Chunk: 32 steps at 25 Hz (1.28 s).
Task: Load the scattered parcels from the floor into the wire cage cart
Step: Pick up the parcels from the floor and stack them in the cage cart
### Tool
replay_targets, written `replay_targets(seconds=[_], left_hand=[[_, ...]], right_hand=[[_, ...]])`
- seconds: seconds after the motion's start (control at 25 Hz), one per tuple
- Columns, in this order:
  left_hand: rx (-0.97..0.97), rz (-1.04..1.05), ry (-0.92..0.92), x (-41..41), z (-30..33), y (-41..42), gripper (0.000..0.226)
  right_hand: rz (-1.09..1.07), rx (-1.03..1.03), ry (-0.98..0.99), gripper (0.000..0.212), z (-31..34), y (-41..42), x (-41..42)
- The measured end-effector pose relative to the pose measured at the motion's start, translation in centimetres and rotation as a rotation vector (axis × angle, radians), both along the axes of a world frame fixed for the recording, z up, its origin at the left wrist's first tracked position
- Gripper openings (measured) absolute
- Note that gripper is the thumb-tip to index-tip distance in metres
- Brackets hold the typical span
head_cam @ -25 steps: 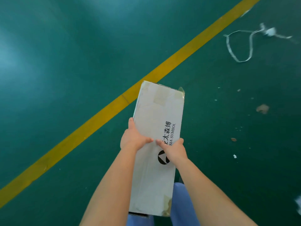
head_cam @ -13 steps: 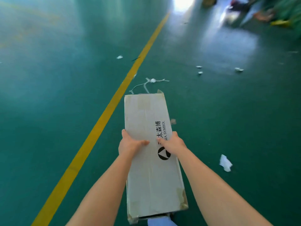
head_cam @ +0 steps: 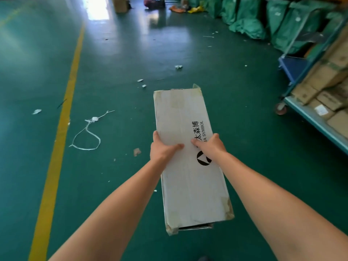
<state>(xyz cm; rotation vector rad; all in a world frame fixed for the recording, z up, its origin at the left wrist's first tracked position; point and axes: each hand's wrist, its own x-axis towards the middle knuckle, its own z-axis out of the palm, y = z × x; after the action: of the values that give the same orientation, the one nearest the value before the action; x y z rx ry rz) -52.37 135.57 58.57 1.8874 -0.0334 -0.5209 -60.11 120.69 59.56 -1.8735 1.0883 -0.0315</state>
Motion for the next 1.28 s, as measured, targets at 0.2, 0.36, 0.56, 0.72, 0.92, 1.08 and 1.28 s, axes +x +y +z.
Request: replay_targets(seconds=[0.2,0.36,0.56,0.72,0.92,1.08,1.28], left_hand=[[-0.038,-0.117,0.044,-1.6,0.6,-12.6,0.086],[-0.069,-0.175,0.042,-1.2,3.1,-21.8,0.080],[-0.115,-0.331,0.007,2.5,6.7,-34.7,0.068],[-0.134,-0.493,-0.077,4.0,10.0,-44.4,0.069],[-0.147,-0.695,-0.171,2.0,13.3,-55.2,0.069],[-0.125,-0.787,-0.210,-1.0,14.9,-63.4,0.067],[-0.142,-0.801,-0.202,-6.1,16.5,-73.5,0.066]], right_hand=[[-0.127,-0.030,-0.035,0.062,1.4,-11.6,-3.7],[-0.206,-0.080,-0.052,0.066,3.6,-20.1,-4.1],[-0.350,-0.138,-0.108,0.070,6.9,-30.9,-2.7],[-0.472,-0.149,-0.167,0.072,9.0,-38.8,-3.0],[-0.671,-0.150,-0.306,0.065,11.2,-46.6,-6.5],[-0.770,-0.167,-0.367,0.055,11.9,-53.4,-10.0],[-0.785,-0.234,-0.354,0.062,13.4,-63.4,-14.8]])
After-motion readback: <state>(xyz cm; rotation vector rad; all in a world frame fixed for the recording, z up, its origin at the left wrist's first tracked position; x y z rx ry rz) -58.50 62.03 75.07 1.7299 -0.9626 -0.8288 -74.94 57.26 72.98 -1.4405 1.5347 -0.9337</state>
